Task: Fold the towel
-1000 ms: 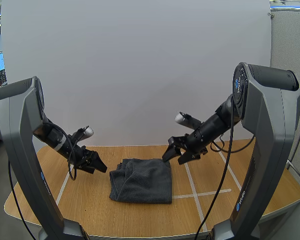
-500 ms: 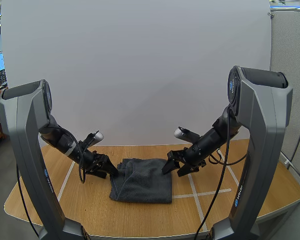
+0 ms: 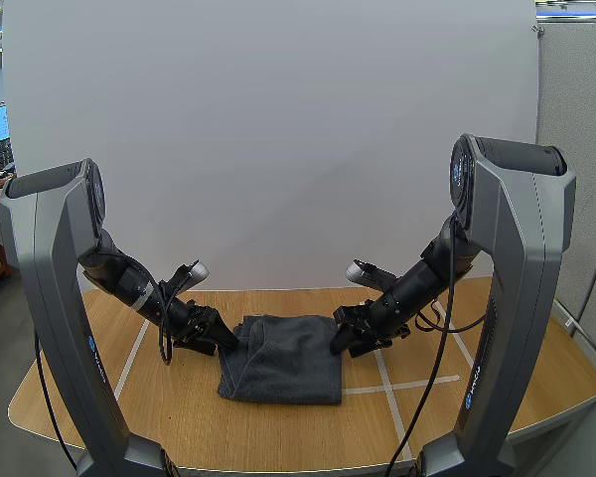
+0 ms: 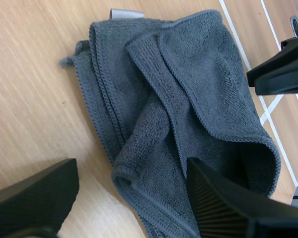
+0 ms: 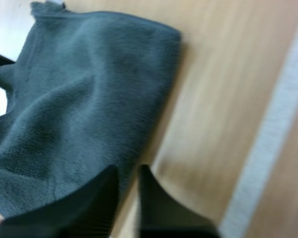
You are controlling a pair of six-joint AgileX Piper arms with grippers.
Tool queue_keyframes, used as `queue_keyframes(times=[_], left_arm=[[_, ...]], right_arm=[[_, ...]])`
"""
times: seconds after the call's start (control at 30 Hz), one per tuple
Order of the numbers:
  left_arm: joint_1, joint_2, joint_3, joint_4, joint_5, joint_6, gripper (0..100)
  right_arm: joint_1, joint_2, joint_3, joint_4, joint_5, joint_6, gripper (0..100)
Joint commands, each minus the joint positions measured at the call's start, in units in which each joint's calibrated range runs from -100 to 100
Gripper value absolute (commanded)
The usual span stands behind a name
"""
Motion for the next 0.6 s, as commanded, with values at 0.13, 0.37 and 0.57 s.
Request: queue_keyframes(times=[0.13, 0.37, 0.57], left_arm=[[-0.24, 0.5, 0.3, 0.9, 0.0, 0.2, 100], [-0.24, 0.5, 0.3, 1.0, 0.0, 0.2, 100], [-0.24, 0.5, 0.3, 1.0, 0.0, 0.2, 100]], right_arm=[[-4.5, -1.0, 0.2, -2.3, 1.2, 1.3, 0], [-4.1, -0.8, 0.2, -1.7, -0.9, 0.8, 0], [-3.2, -0.8, 0.2, -1.7, -3.6, 0.7, 0]])
